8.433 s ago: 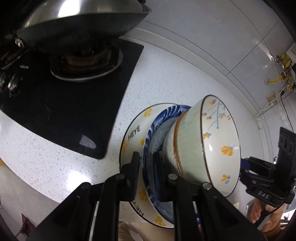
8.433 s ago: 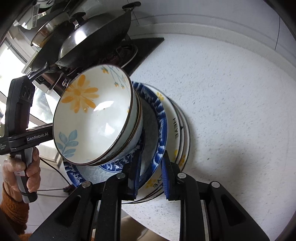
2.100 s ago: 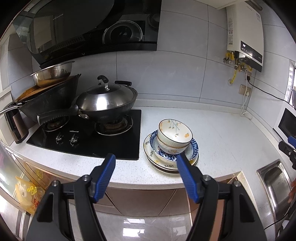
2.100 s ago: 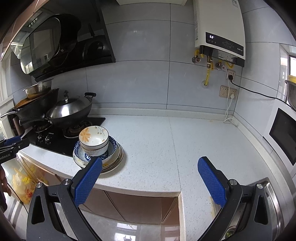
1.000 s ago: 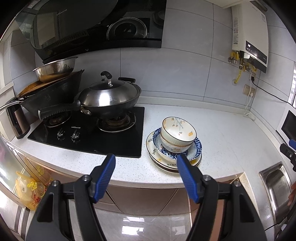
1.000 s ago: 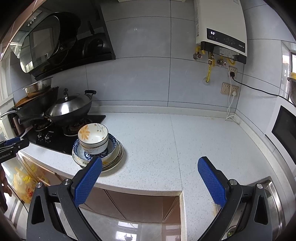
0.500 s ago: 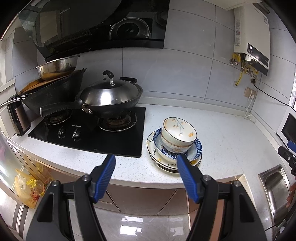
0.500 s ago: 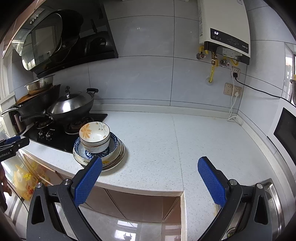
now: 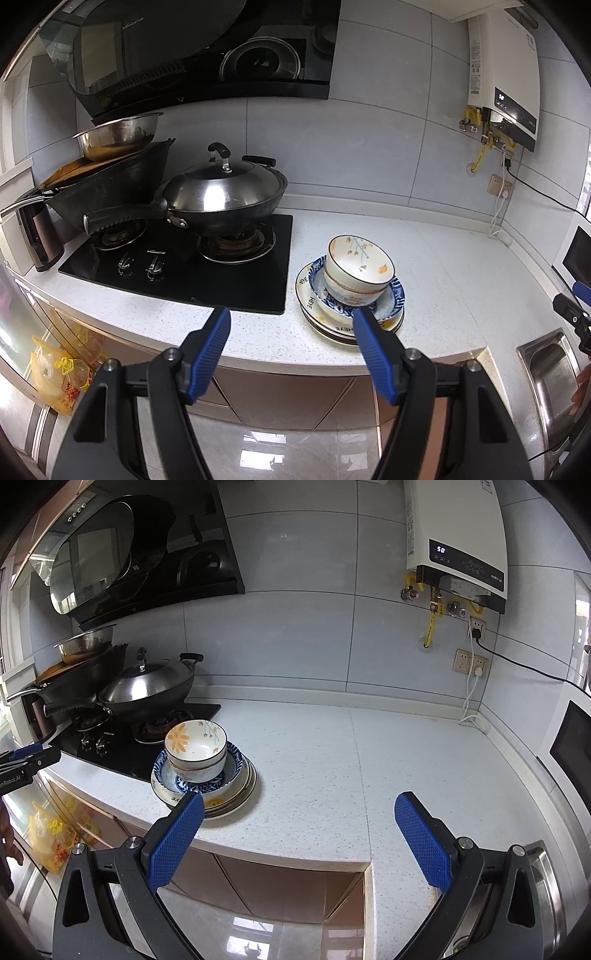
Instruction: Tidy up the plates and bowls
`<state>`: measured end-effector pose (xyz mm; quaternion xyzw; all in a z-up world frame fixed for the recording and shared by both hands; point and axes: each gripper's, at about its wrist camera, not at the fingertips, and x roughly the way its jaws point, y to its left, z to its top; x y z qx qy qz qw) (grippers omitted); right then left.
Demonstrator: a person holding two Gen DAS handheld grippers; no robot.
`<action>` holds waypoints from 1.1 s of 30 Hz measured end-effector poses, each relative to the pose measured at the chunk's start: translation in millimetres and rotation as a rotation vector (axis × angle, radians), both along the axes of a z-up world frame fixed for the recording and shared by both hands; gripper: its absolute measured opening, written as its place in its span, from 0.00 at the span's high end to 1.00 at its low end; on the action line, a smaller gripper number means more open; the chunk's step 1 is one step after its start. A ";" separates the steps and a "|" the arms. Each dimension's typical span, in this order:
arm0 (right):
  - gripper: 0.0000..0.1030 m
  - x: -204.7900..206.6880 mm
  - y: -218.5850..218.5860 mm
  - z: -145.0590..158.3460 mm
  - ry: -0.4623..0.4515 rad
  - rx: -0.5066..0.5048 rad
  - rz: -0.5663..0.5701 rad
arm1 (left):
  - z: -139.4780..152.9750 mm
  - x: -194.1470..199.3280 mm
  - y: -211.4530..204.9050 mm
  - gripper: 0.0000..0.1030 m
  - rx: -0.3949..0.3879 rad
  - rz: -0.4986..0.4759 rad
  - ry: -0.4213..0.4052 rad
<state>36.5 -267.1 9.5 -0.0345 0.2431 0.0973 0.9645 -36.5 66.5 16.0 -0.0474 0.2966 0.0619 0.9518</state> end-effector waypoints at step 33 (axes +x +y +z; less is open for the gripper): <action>0.01 -10.1 9.8 -0.5 -0.007 -0.010 0.017 | 4.6 -13.3 1.8 0.34 -0.015 0.009 -0.018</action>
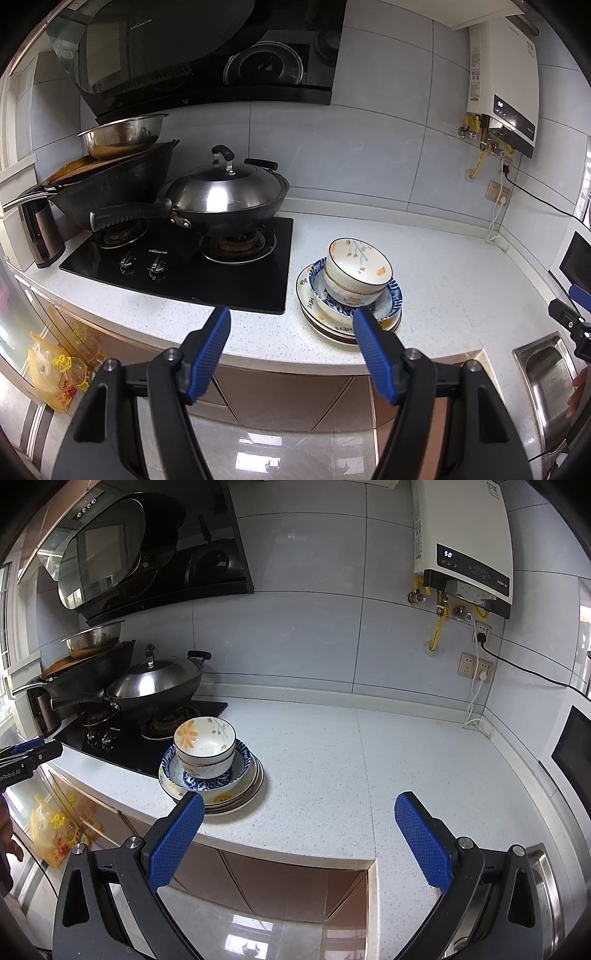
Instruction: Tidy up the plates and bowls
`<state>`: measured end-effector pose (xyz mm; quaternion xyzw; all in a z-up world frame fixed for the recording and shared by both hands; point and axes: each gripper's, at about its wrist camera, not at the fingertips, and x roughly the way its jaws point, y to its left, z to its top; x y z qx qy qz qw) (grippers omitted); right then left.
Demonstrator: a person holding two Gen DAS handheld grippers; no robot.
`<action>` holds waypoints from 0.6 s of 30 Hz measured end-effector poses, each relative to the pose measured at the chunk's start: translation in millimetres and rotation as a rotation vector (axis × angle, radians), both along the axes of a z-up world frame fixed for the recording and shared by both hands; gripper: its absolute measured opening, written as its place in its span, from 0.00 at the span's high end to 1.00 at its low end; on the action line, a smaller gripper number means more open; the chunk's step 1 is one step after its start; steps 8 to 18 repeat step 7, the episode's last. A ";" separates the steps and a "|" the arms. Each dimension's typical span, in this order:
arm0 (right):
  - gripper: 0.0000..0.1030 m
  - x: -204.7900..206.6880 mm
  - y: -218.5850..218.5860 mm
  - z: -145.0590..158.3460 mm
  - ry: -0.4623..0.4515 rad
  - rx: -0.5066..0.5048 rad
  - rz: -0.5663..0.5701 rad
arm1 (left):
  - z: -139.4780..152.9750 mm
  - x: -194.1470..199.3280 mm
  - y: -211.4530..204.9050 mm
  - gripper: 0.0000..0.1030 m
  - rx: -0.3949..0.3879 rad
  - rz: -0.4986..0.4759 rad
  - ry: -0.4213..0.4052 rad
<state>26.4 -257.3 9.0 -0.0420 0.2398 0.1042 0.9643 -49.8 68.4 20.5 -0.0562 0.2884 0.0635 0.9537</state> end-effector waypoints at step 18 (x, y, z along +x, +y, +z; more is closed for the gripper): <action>0.01 -0.4 -0.6 -0.2 -0.001 0.001 -0.005 | -0.6 0.9 0.4 0.34 -0.002 0.003 0.000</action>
